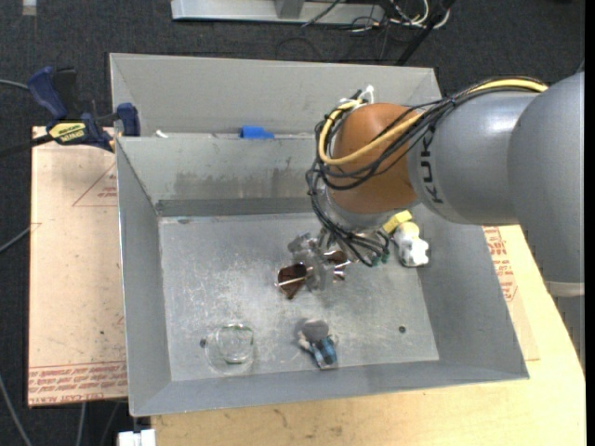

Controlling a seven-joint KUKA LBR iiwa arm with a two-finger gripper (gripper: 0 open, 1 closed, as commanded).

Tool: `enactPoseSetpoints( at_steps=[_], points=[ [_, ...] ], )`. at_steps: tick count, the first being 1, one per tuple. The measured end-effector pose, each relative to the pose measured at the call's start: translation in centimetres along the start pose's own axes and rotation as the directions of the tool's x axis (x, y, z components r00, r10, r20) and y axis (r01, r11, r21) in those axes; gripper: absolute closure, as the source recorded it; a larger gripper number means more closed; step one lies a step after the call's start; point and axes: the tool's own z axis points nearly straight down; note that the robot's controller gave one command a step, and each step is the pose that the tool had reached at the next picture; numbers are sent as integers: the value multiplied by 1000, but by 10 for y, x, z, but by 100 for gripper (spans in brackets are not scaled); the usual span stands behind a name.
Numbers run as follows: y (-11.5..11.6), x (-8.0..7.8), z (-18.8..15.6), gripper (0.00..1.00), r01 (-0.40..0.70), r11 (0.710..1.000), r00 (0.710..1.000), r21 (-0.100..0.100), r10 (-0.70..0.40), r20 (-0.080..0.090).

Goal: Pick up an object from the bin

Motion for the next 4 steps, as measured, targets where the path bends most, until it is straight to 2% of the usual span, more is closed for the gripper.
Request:
enactPoseSetpoints(
  at_steps=[2, 4],
  points=[
    [0, 1, -6, 100, -1, 1000, 1000, -1, 1, -3],
    [1, 1, -30, 100, -1, 1000, 1000, -1, 1, -6]
  ],
)
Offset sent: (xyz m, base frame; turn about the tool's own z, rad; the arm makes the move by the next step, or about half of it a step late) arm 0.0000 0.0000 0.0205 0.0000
